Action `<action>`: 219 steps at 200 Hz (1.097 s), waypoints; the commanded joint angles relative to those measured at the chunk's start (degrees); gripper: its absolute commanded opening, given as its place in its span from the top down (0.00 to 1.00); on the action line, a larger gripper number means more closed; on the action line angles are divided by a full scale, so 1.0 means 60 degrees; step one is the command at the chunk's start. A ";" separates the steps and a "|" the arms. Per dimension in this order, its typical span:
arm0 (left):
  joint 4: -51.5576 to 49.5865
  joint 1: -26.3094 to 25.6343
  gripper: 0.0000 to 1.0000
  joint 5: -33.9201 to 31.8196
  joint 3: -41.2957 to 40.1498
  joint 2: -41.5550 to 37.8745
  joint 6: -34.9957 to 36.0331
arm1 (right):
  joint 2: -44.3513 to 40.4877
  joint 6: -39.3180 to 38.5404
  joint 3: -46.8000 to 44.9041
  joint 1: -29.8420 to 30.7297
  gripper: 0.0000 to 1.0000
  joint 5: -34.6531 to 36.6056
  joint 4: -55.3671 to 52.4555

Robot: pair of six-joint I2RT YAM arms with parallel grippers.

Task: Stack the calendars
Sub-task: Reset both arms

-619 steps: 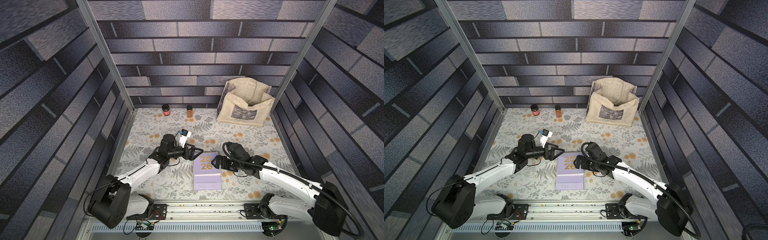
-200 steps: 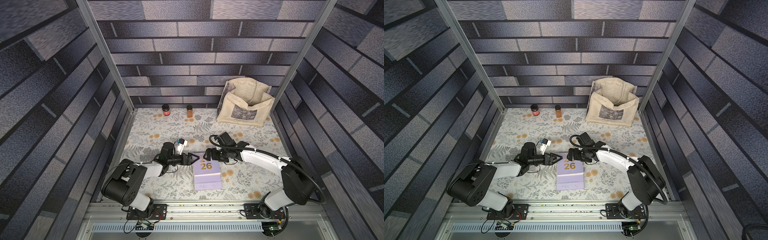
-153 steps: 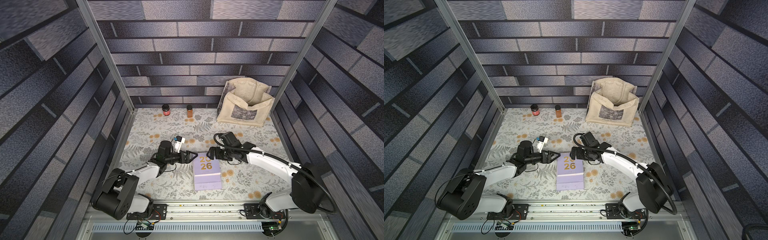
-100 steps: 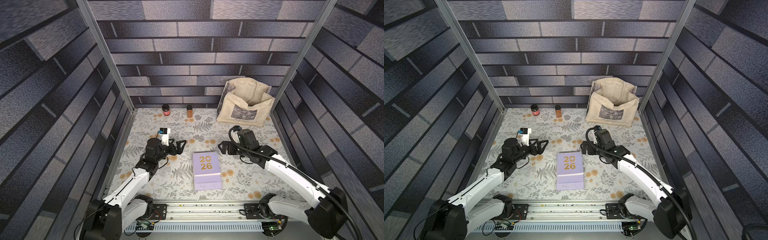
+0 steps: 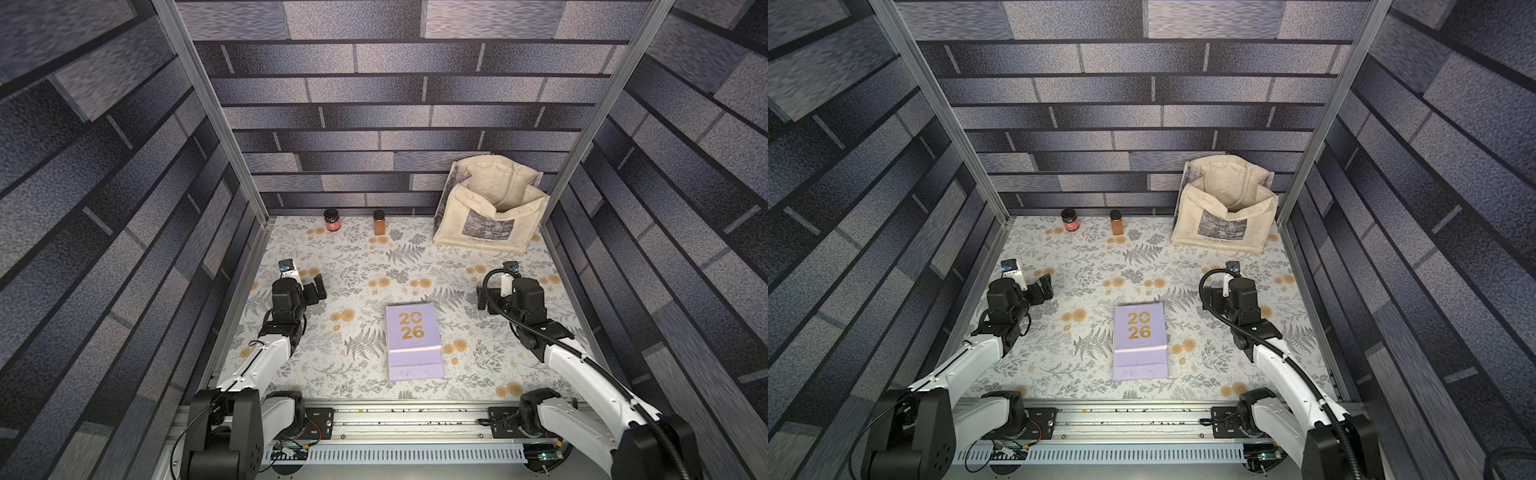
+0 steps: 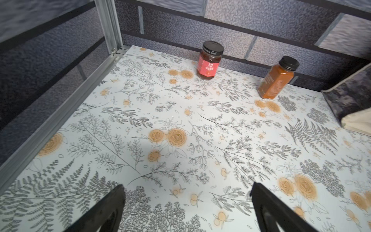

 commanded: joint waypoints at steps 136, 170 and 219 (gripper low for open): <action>0.3323 0.0790 0.00 0.1429 0.0241 0.3656 0.1076 | 0.4823 -0.0573 -0.0728 -0.2105 0.00 -0.1745 0.7156; 0.4929 0.0572 0.00 0.0951 -0.0303 0.4169 0.1146 | 0.4814 -0.0592 -0.0754 -0.2070 0.00 -0.1694 0.7198; 0.4071 0.0355 0.00 0.0078 -0.0058 0.3997 0.1091 | 0.4843 -0.0598 -0.0738 -0.2048 0.00 -0.1625 0.7146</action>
